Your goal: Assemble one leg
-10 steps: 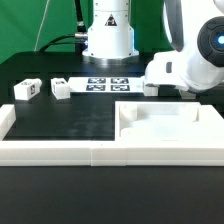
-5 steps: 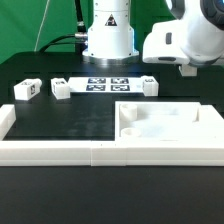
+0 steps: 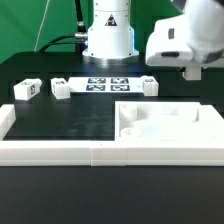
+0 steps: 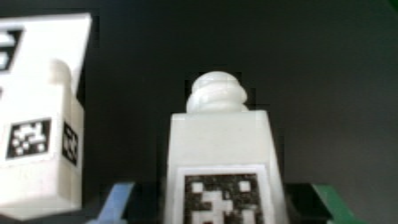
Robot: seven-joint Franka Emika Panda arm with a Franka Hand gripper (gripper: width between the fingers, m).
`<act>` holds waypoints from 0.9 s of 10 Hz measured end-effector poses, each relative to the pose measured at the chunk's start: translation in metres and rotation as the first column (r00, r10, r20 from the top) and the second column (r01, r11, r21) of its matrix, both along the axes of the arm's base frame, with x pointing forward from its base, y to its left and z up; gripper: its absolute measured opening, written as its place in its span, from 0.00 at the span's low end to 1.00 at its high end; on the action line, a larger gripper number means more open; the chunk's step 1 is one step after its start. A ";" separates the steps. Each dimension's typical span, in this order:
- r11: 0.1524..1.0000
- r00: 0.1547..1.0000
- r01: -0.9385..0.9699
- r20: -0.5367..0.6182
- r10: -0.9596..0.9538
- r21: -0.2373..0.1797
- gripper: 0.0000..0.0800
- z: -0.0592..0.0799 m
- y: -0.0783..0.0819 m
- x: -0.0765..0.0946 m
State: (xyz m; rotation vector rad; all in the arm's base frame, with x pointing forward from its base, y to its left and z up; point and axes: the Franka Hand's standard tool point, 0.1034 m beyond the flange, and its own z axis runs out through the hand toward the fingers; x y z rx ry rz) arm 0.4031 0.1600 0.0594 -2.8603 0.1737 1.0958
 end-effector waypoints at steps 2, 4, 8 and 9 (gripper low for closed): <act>1.000 0.987 -0.025 0.161 0.025 0.000 0.36 0.004 -0.003 0.026; 1.000 0.951 -0.023 0.307 0.025 -0.010 0.36 0.025 -0.008 0.030; 1.000 0.795 0.001 0.607 0.000 -0.001 0.36 0.026 -0.003 0.041; 1.000 0.735 0.003 0.678 -0.007 0.008 0.36 0.026 -0.001 0.047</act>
Offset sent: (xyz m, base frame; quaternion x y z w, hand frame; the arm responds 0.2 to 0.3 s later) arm 0.0153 -0.0196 0.0300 -0.0260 0.1525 -0.0275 0.9876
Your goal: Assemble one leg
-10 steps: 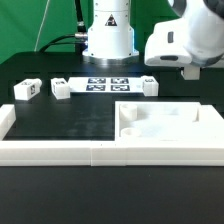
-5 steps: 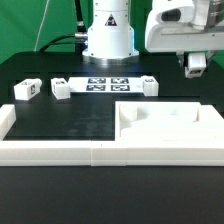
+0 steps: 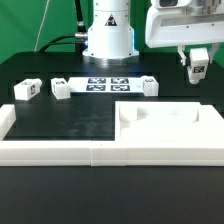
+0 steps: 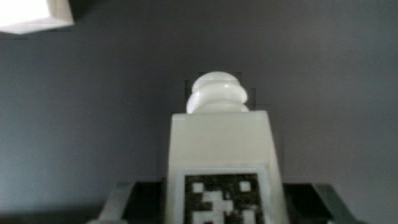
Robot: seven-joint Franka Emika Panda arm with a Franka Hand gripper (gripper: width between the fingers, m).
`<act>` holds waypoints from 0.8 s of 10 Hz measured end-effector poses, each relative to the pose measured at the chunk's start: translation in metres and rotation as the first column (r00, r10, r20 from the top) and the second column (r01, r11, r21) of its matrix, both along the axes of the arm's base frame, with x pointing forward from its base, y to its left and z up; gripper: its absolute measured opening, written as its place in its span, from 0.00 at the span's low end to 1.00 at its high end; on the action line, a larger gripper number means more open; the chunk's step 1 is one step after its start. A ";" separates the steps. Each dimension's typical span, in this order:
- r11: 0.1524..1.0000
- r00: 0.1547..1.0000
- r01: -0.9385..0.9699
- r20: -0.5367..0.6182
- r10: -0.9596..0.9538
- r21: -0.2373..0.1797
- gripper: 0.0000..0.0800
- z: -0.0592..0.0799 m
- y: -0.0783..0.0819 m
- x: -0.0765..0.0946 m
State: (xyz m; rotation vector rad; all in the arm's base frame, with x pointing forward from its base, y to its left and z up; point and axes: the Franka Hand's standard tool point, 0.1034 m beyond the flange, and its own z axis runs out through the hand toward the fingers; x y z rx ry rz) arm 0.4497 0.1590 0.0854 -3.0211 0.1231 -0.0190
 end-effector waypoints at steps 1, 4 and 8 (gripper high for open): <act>1.000 0.997 -0.024 0.069 0.024 0.000 0.36 -0.001 -0.002 0.005; 0.996 0.992 -0.083 0.098 0.084 -0.016 0.36 0.015 -0.017 0.034; 0.996 0.991 -0.087 0.101 0.088 -0.015 0.36 0.016 -0.018 0.040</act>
Offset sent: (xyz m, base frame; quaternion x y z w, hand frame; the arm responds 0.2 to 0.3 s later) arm 0.0352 -0.0215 0.0262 -0.0203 -0.0118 -0.0582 0.9980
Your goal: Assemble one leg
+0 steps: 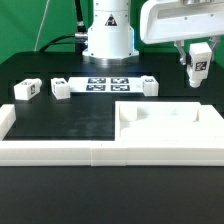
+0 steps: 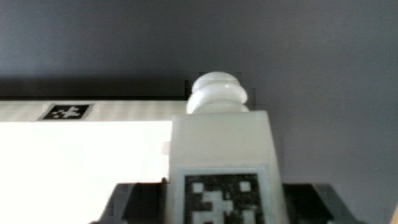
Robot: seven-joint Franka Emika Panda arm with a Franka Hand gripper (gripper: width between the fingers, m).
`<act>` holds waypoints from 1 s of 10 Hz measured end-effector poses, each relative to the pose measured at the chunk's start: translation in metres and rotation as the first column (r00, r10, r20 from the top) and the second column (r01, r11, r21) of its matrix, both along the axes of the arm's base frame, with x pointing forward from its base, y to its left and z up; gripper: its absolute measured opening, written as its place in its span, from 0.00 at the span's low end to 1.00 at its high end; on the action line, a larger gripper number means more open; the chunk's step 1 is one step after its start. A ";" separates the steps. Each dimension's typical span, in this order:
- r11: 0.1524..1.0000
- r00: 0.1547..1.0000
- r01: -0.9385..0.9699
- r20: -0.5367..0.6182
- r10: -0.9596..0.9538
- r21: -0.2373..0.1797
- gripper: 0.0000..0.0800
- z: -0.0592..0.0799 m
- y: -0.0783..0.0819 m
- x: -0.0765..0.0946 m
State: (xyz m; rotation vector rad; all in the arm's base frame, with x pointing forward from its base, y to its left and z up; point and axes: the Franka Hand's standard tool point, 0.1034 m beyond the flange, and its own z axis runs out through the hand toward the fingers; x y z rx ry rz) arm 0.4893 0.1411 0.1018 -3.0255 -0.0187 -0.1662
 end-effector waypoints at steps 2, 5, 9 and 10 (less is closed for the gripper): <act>1.000 1.000 -0.001 0.002 0.001 0.000 0.36 0.000 -0.001 0.001; 0.997 0.995 -0.080 0.058 0.081 -0.012 0.36 0.018 -0.020 0.047; 0.991 0.985 -0.128 0.111 0.130 -0.022 0.36 0.020 -0.030 0.094; 0.989 0.981 -0.148 0.122 0.150 -0.027 0.36 0.022 -0.030 0.099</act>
Offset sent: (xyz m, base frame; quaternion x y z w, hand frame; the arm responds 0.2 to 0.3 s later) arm 0.0595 -0.0292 0.0289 -0.0077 0.0237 -0.0893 0.9957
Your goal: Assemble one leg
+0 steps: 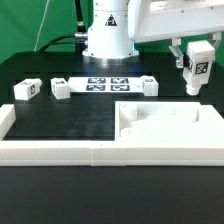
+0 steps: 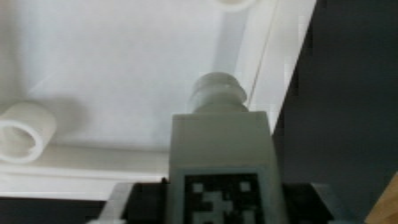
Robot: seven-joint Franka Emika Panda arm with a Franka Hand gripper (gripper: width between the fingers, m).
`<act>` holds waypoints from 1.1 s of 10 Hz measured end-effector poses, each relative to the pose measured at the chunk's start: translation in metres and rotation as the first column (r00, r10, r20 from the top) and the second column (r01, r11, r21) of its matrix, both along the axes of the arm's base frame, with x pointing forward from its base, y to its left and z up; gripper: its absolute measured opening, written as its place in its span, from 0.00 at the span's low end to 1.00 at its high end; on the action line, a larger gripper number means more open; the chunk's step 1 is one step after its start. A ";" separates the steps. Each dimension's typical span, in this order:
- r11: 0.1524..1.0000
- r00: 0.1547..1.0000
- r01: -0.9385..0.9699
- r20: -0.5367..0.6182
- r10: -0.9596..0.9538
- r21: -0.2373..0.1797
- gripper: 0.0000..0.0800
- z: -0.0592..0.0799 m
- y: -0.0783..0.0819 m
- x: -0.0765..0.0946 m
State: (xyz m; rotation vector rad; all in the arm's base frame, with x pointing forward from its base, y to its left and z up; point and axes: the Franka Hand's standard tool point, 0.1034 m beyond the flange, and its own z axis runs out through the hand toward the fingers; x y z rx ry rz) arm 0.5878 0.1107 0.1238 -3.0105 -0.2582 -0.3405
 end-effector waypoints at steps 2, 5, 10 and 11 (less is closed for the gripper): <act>1.000 1.000 -0.001 -0.003 0.001 0.000 0.36 -0.001 0.000 -0.001; 1.000 0.999 0.003 0.045 -0.003 0.001 0.36 -0.001 -0.001 0.003; 1.000 0.969 -0.016 0.245 0.016 -0.004 0.36 -0.014 -0.004 0.039; 1.000 0.967 -0.015 0.254 0.015 -0.002 0.36 -0.014 -0.003 0.047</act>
Offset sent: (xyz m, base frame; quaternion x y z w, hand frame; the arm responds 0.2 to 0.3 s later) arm 0.0000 0.0000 0.0000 0.0000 0.0000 0.0000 1.0000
